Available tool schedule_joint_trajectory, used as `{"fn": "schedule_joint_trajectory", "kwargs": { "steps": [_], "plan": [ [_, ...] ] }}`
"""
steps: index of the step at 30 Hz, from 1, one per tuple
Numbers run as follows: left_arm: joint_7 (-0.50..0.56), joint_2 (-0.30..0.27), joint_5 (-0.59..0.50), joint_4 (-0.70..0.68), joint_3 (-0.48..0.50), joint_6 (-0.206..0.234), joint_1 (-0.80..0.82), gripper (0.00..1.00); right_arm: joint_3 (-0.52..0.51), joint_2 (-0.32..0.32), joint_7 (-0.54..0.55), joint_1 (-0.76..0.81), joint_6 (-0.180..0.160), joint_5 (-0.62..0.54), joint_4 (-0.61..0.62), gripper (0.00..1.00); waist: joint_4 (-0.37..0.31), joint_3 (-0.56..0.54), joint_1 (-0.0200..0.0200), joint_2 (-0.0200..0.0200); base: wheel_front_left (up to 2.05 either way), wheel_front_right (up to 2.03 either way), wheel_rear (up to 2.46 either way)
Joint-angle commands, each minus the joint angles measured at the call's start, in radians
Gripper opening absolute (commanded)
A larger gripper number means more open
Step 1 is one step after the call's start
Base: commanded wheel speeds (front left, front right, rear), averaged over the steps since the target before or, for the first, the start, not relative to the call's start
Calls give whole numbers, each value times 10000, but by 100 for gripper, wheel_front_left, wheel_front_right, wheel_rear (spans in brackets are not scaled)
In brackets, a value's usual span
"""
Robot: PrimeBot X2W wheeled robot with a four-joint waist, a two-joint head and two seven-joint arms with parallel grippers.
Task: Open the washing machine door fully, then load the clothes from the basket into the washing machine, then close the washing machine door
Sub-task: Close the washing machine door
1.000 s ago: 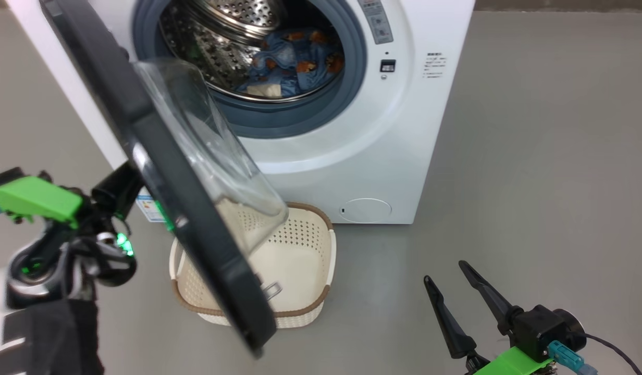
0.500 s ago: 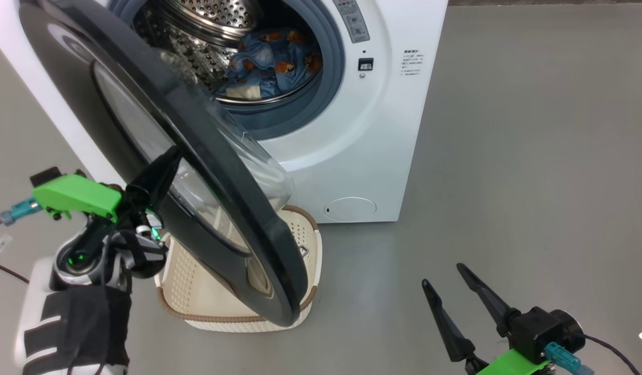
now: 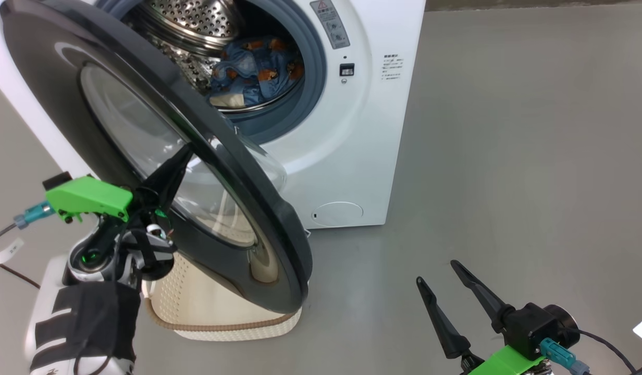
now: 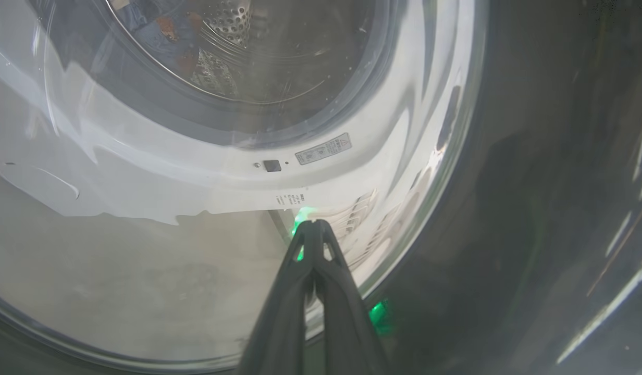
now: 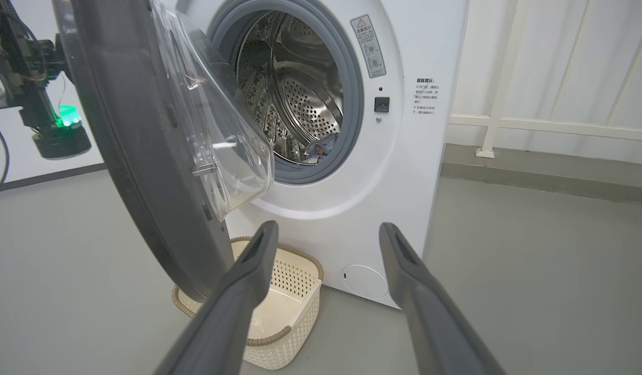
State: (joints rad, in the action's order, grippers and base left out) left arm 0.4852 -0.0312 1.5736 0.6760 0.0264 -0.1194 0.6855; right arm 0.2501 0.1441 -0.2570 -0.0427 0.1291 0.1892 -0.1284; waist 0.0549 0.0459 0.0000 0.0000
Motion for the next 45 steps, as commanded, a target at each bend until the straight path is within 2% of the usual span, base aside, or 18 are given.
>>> {"fn": "schedule_joint_trajectory", "kwargs": {
  "steps": [1,7,9,10,11,12,13,14,20,22,25,31,37,39,45],
  "plan": [
    [-35,-194,-24,-130,133,-89,430,0,244,40,-48,-203,16,104,202,100,-57,-39,0,0,0,0,0],
    [-385,-325,-367,24,67,-107,413,0,236,19,-48,-158,16,118,195,100,-97,-75,0,0,0,0,0],
    [-1080,-680,-1287,-215,-314,-109,195,0,198,-4,-48,-128,16,115,200,100,-109,-109,0,0,0,0,0],
    [-1331,-769,-1553,-330,-426,-110,92,9,175,-17,-48,-117,16,110,208,100,-110,-121,0,0,0,0,0],
    [-1588,-843,-1781,-476,-518,-110,-26,34,145,-30,-48,-99,16,103,216,100,-101,-133,0,0,0,0,0],
    [-1836,-958,-2082,-614,-665,-110,-176,60,117,-43,-48,-78,16,95,222,100,-92,-151,0,0,0,0,0],
    [-2116,-1130,-2511,-728,-888,-111,-345,97,86,-58,-48,-52,16,87,228,100,-80,-172,0,0,0,0,0],
    [-2442,-1282,-2942,-835,-1104,-111,-521,100,57,-72,-48,-21,16,79,234,100,-61,-195,0,0,0,0,0],
    [-4503,-2053,-5623,-1334,-2390,-32,-1513,100,-141,-114,-48,155,16,48,272,100,43,-362,0,0,0,0,0],
    [-5288,-2253,-6826,-1412,-2926,423,-1828,100,-238,-115,-48,231,16,30,297,100,105,-419,0,0,0,0,0],
    [-6158,-2212,-7971,-1603,-3553,935,-2303,100,-359,-110,-48,328,16,-16,344,100,180,-464,0,0,0,0,0],
    [-7118,-2202,-9360,-1853,-4307,1682,-3317,100,-463,-101,-48,431,16,-112,406,100,180,-510,0,0,0,0,0],
    [-7456,-2005,-10366,-2336,-4376,1870,-4334,100,-661,-96,-48,551,16,-178,454,100,81,-465,0,0,0,0,0],
    [-7463,-1876,-10929,-2875,-4098,1967,-4706,100,-731,-98,-48,590,16,-227,480,100,60,-434,0,0,0,0,0],
    [-7467,-1325,-12129,-4018,-2997,1881,-6012,100,-1003,-88,-48,706,16,-427,519,100,-23,-405,0,0,0,0,0]
  ]
}}
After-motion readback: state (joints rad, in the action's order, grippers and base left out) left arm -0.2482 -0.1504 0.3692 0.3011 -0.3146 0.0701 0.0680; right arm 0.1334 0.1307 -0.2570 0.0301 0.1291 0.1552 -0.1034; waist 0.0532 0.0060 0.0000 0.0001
